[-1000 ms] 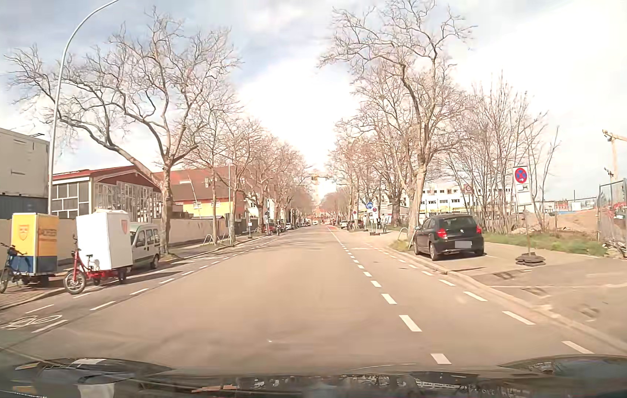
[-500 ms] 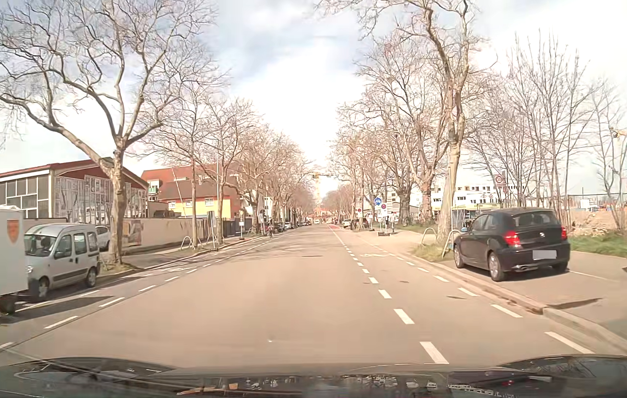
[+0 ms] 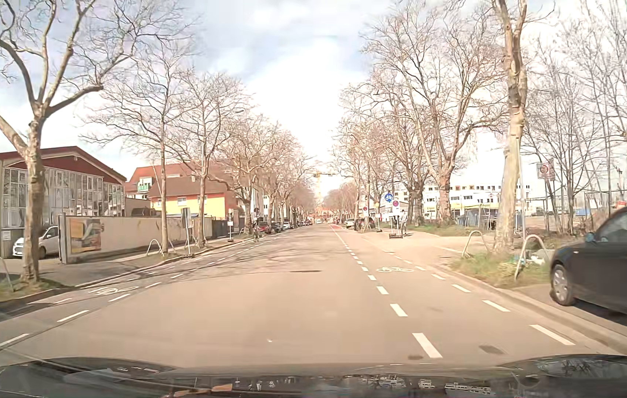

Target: Follow the waypoints while adhering to traffic rules and regulations

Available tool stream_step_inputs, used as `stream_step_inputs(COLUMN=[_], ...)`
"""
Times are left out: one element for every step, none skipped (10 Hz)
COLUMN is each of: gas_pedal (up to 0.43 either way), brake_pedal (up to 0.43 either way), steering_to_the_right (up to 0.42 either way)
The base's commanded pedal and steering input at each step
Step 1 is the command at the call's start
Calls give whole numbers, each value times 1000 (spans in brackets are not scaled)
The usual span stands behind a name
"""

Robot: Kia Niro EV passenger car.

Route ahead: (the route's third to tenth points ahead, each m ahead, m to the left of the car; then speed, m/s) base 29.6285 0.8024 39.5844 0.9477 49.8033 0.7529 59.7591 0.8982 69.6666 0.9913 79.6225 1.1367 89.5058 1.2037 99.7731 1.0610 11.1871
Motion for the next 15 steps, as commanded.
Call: stream_step_inputs(gas_pedal=[79, 79, 79, 79, 79, 79, 79, 79, 79, 79, 79, 79, 79, 79, 79], brake_pedal=[0, 0, 0, 0, 0, 0, 0, 0, 0, 0, 0, 0, 0, 0, 0], steering_to_the_right=[-5, -5, -5, -5, -5, -5, -5, -5, -5, -5, -5, -3, -1, 0, 0])
